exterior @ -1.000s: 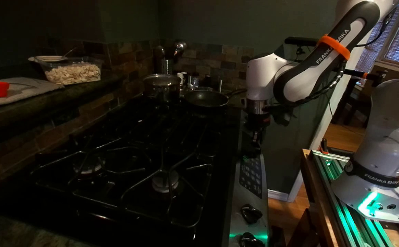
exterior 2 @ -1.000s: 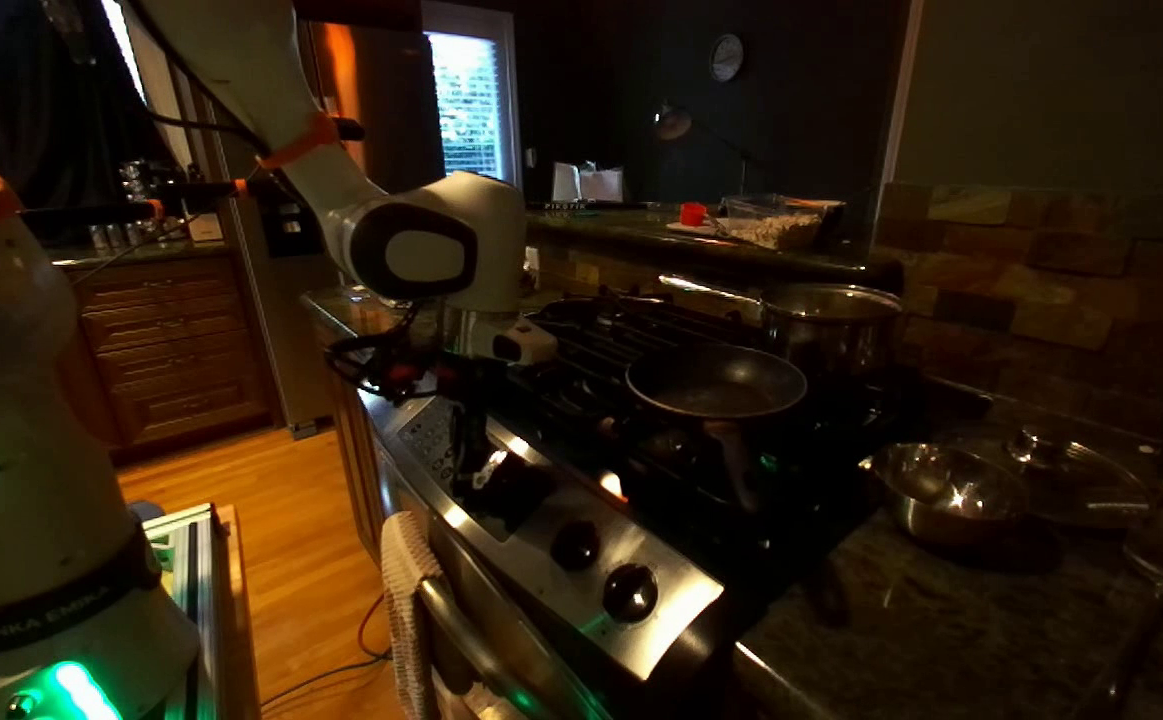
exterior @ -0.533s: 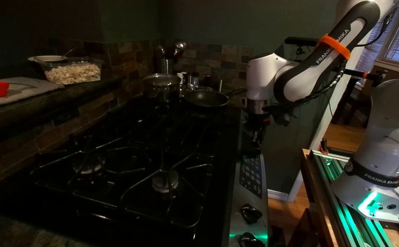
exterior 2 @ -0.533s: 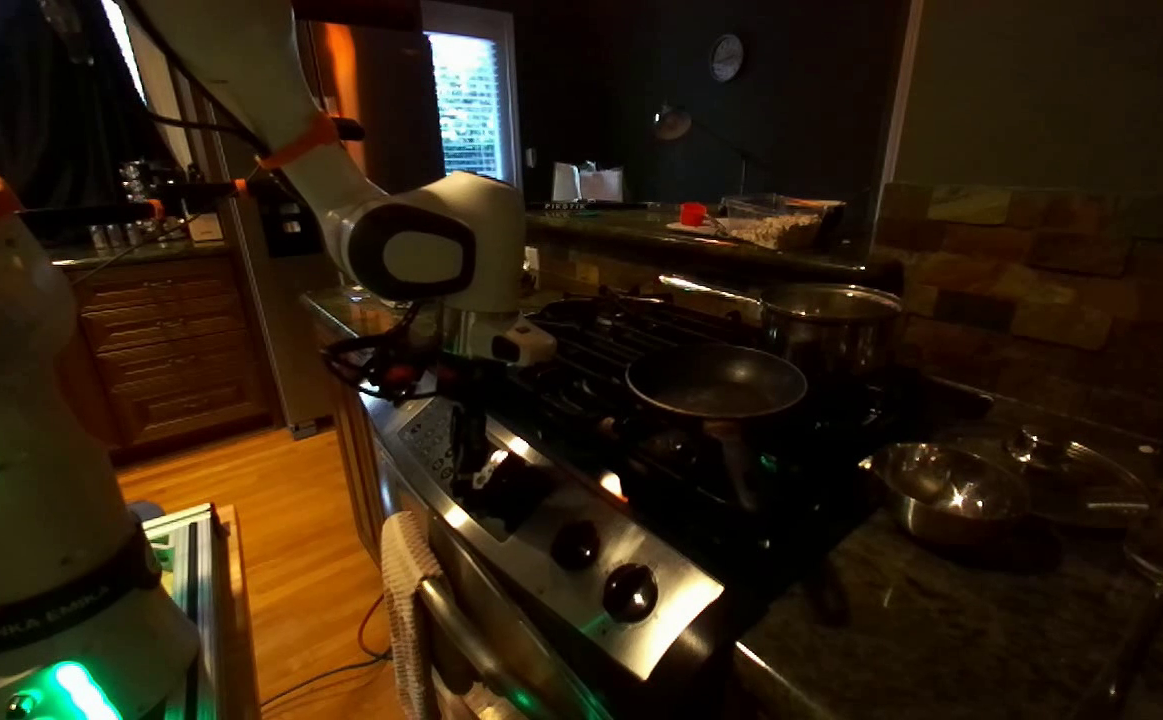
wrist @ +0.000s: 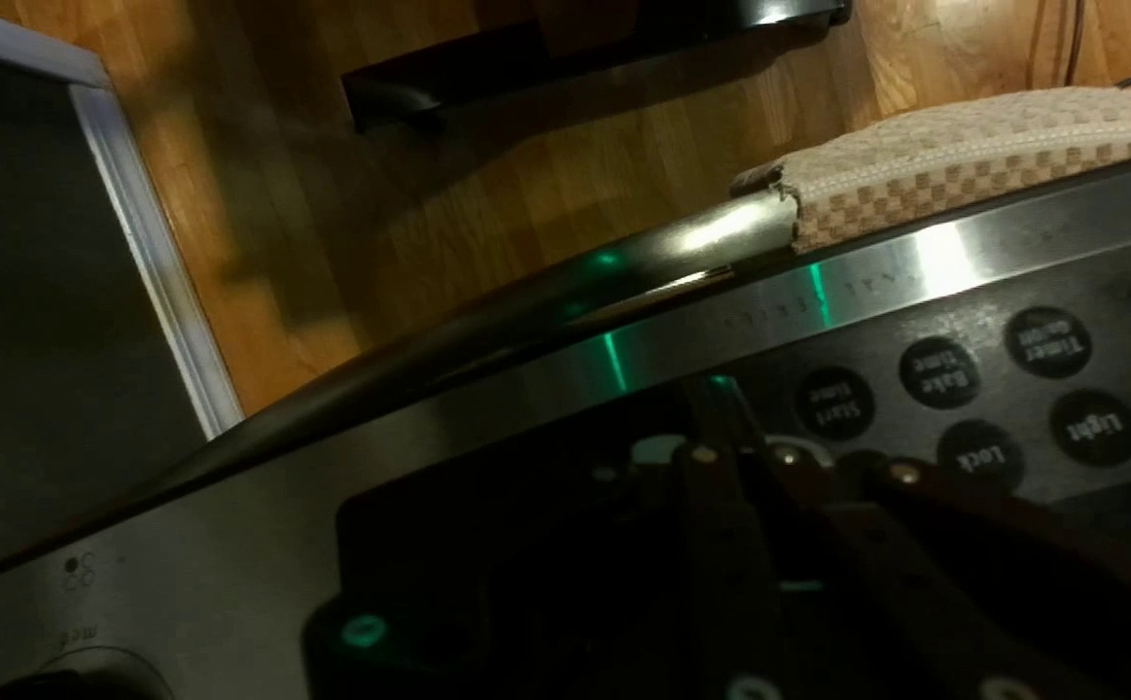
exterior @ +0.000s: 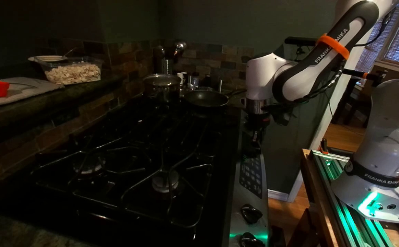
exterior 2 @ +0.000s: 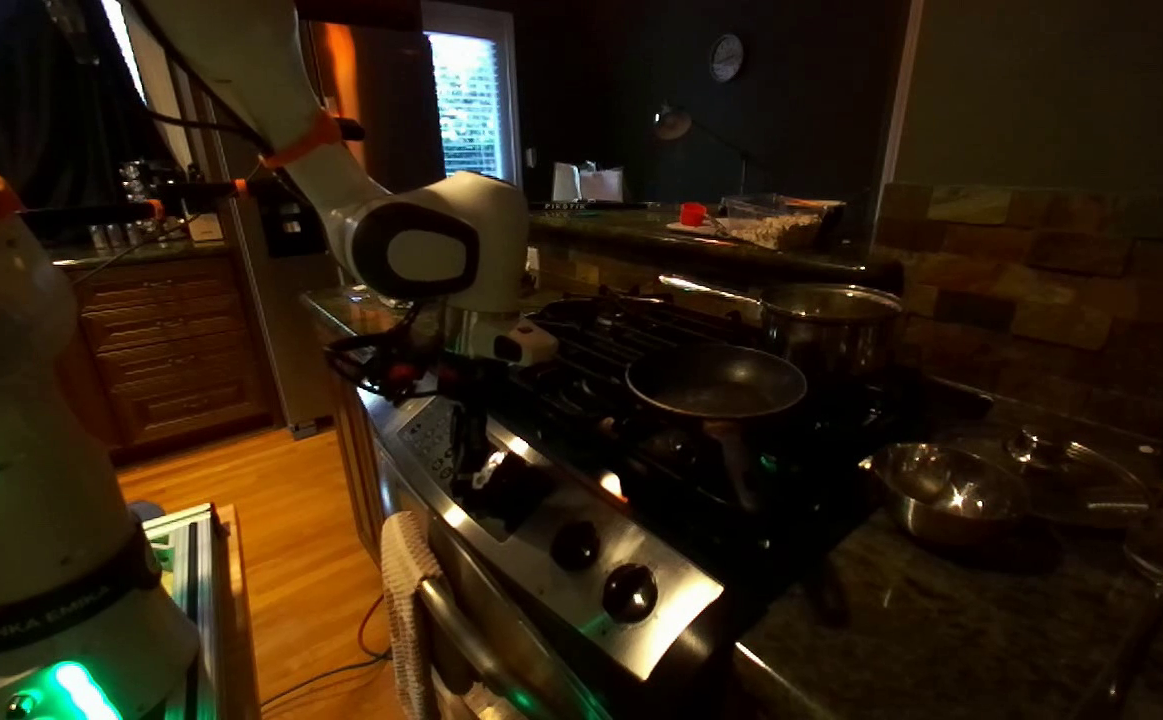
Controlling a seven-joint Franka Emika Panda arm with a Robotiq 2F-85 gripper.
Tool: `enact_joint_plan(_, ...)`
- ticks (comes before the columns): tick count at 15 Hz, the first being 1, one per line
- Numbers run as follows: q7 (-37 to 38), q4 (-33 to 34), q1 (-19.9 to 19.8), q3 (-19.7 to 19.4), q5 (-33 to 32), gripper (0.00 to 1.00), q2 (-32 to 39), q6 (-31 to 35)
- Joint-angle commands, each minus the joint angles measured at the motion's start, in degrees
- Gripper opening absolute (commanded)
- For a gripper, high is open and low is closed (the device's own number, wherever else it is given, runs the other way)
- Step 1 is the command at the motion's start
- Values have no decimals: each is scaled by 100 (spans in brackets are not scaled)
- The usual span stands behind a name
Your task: Press a button on the stove.
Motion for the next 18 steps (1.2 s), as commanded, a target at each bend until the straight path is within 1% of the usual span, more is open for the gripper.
enact_joint_plan(1,183,166,-32,71,-295,0,-95,-508)
enact_joint_plan(3,227,235,-25,95,-493,0,-348,-1083)
enact_joint_plan(4,321,266,-23,138,-691,0,-457,-1382)
enact_joint_plan(5,226,300,17,156,-685,0,-558,-1625)
enact_joint_plan(6,-41,307,104,181,-572,0,-674,-1894)
enact_joint_plan(7,-481,292,229,188,-315,0,-816,-2088)
enact_joint_plan(9,-1012,270,469,282,-91,0,-1083,-2310)
enact_joint_plan(10,-1195,272,577,337,-44,26,-1206,-2309)
enact_joint_plan(11,-1266,287,686,396,51,28,-1332,-2282)
enact_joint_plan(12,-1376,307,800,431,186,33,-1442,-2225)
enact_joint_plan(13,-1441,343,900,445,377,42,-1528,-2232)
enact_joint_plan(15,-1533,435,1069,404,858,55,-1702,-2256)
enact_joint_plan(16,-1561,436,1096,384,975,64,-1814,-2163)
enact_joint_plan(17,-1464,461,1094,381,1096,71,-1916,-2141)
enact_joint_plan(18,-1376,492,1078,392,1159,80,-2027,-2169)
